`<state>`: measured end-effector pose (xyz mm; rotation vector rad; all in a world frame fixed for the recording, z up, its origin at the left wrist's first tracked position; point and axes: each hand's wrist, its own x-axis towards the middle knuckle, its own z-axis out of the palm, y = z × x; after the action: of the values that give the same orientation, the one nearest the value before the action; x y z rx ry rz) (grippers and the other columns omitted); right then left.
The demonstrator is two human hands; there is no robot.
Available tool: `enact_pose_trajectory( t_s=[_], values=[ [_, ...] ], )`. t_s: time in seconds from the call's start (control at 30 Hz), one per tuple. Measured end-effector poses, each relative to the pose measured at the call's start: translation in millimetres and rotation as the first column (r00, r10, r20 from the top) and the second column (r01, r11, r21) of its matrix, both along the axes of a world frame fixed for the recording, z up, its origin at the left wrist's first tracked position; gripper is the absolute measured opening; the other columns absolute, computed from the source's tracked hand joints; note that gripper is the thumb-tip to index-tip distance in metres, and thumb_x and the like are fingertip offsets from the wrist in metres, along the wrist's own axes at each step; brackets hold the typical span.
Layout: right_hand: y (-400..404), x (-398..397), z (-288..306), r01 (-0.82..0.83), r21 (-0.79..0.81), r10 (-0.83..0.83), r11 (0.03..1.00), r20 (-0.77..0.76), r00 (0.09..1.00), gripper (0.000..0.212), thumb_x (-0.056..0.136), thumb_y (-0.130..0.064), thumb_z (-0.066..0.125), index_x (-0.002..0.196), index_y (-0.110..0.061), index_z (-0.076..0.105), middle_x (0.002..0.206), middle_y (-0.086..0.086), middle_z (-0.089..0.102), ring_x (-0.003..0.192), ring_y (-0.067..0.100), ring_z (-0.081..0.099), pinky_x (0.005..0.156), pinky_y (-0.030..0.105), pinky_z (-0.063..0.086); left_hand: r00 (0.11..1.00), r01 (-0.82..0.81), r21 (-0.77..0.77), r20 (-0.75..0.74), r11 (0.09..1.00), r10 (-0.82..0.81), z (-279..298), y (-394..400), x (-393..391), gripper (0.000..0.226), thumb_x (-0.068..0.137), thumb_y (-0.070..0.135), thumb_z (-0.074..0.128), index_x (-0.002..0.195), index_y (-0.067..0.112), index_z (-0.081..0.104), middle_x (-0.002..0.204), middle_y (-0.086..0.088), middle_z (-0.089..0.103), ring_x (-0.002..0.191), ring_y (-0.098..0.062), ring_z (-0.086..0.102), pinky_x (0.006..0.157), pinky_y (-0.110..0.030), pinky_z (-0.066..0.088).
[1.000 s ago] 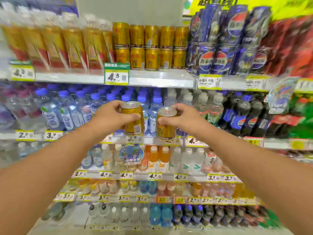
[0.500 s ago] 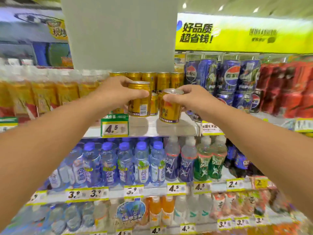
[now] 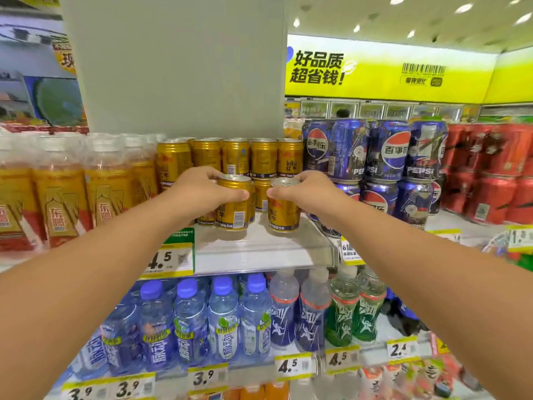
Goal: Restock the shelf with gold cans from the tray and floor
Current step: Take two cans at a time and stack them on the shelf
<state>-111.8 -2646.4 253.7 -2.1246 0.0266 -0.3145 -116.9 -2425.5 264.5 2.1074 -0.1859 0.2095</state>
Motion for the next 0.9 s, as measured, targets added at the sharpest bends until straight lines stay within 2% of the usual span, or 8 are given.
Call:
enact_pose_trajectory(
  t_s=[0.1, 0.2, 0.37, 0.47, 0.57, 0.7, 0.77, 0.9],
  values=[
    [1.3, 4.7, -3.3, -0.011, -0.012, 0.011, 1.0, -0.033, 0.999, 0.074, 0.062, -0.057, 0.085, 0.119, -0.016, 0.06, 0.112, 0.0, 0.065, 0.102, 0.021, 0.062, 0.088, 0.042, 0.056, 0.999, -0.019, 0.005, -0.031, 1.0, 0.019, -7.9, 0.5, 9.8, 0.065, 0.061, 0.047, 0.09, 0.116, 0.027, 0.062, 0.108, 0.004, 0.068, 0.093, -0.018, 0.069, 0.078, -0.041, 0.061],
    [2.8, 7.0, -5.1, -0.007, -0.034, 0.006, 0.999, -0.036, 0.999, 0.058, 0.069, -0.052, 0.083, 0.109, -0.015, 0.062, 0.104, -0.001, 0.064, 0.096, 0.017, 0.061, 0.085, 0.039, 0.056, 0.998, -0.014, -0.01, -0.064, 1.0, 0.013, -13.3, 1.9, 14.0, 0.069, 0.061, 0.046, 0.09, 0.12, 0.027, 0.06, 0.113, 0.003, 0.068, 0.096, -0.02, 0.069, 0.077, -0.042, 0.061],
    [6.9, 13.7, -12.6, -0.011, 0.037, 0.013, 0.999, -0.035, 0.999, 0.055, 0.072, -0.047, 0.083, 0.115, -0.02, 0.062, 0.109, -0.003, 0.066, 0.101, 0.017, 0.062, 0.088, 0.037, 0.054, 0.997, -0.015, -0.054, -0.08, 0.998, 0.01, -17.9, 1.7, 12.9, 0.074, 0.066, 0.039, 0.09, 0.13, 0.025, 0.056, 0.117, 0.001, 0.067, 0.099, -0.02, 0.068, 0.079, -0.04, 0.061],
    [8.7, 15.5, -18.5, -0.012, 0.059, 0.014, 0.998, -0.031, 0.999, 0.066, 0.067, -0.054, 0.083, 0.121, -0.023, 0.061, 0.116, -0.004, 0.067, 0.105, 0.018, 0.063, 0.092, 0.041, 0.054, 0.996, 0.001, -0.092, -0.087, 0.996, -0.009, -22.4, 2.9, 13.5, 0.07, 0.066, 0.036, 0.09, 0.127, 0.025, 0.057, 0.112, 0.003, 0.068, 0.099, -0.019, 0.068, 0.084, -0.042, 0.06],
    [8.1, 8.4, -20.7, -0.056, 0.082, 0.056, 0.995, 0.005, 0.998, 0.059, 0.075, -0.048, 0.081, 0.126, -0.028, 0.059, 0.124, -0.008, 0.064, 0.11, 0.015, 0.06, 0.097, 0.041, 0.051, 0.996, 0.011, -0.093, -0.086, 0.996, -0.019, -27.9, 4.9, 14.6, 0.057, 0.067, 0.035, 0.089, 0.116, 0.027, 0.061, 0.107, 0.005, 0.069, 0.098, -0.017, 0.068, 0.084, -0.042, 0.059],
    [6.0, -2.7, -28.8, -0.014, 0.012, 0.014, 1.0, -0.003, 1.0, 0.06, 0.077, -0.045, 0.081, 0.128, -0.024, 0.057, 0.12, -0.005, 0.063, 0.108, 0.016, 0.061, 0.094, 0.035, 0.051, 0.995, 0.036, -0.103, -0.087, 0.994, -0.045, -29.6, 8.7, 12.5, 0.043, 0.071, 0.033, 0.087, 0.103, 0.031, 0.059, 0.097, 0.01, 0.064, 0.091, -0.01, 0.064, 0.08, -0.035, 0.058],
    [6.1, -5.4, -34.9, 0.008, -0.055, -0.009, 0.998, -0.009, 1.0, 0.058, 0.077, -0.047, 0.08, 0.125, -0.022, 0.058, 0.116, -0.005, 0.064, 0.104, 0.016, 0.061, 0.09, 0.032, 0.051, 0.994, 0.058, -0.079, -0.092, 0.995, -0.065, -27.6, 10.9, 10.9, 0.047, 0.072, 0.034, 0.086, 0.109, 0.029, 0.057, 0.096, 0.013, 0.06, 0.091, -0.007, 0.061, 0.078, -0.03, 0.056],
    [7.9, -3.6, -41.5, 0.073, -0.136, -0.073, 0.988, 0.007, 0.997, 0.06, 0.076, -0.048, 0.08, 0.124, -0.019, 0.059, 0.115, -0.002, 0.065, 0.101, 0.019, 0.062, 0.086, 0.033, 0.051, 0.993, 0.045, -0.021, -0.108, 0.999, -0.047, -24.7, 12.4, 10.3, 0.061, 0.071, 0.038, 0.086, 0.122, 0.027, 0.055, 0.104, 0.008, 0.062, 0.101, -0.016, 0.064, 0.09, -0.039, 0.057]
  ],
)
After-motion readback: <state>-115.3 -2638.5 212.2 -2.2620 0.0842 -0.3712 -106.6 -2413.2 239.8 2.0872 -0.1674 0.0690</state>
